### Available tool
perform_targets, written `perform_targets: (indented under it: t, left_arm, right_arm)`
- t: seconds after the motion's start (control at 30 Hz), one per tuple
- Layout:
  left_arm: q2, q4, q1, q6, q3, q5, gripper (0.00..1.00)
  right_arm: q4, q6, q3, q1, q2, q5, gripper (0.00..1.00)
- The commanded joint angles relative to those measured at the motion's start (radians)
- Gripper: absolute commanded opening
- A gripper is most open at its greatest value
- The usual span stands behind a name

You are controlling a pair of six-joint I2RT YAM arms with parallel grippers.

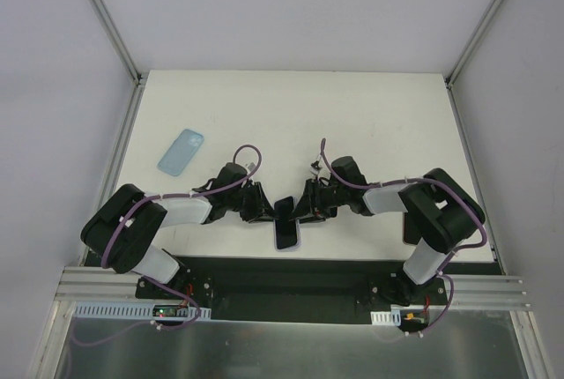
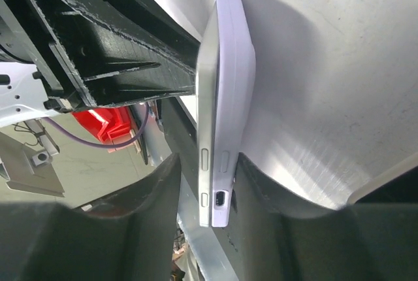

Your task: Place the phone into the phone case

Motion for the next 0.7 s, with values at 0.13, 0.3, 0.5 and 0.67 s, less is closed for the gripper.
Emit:
perform_targets:
  t: [0.13,0.3,0.5,0.67]
  left_arm:
    - [0.026,-0.033,-0.02,0.002,-0.023,0.018,0.24]
    - [0.021,-0.032,-0.02,0.005,-0.023,0.014,0.27]
    - [0.029,-0.022,-0.02,-0.002,-0.022,0.026,0.27]
    - [0.023,-0.016,-0.02,-0.004,-0.022,0.037,0.27]
  right_arm:
    - [0.143,0.025,0.047,0.011,0.007,-0.063,0.02]
    - [0.109,0.011,0.05,0.011,0.018,-0.037,0.01]
    - [0.086,-0.002,0.057,0.013,0.016,-0.043,0.29]
    - [0.083,-0.001,0.073,0.014,0.036,-0.056,0.23]
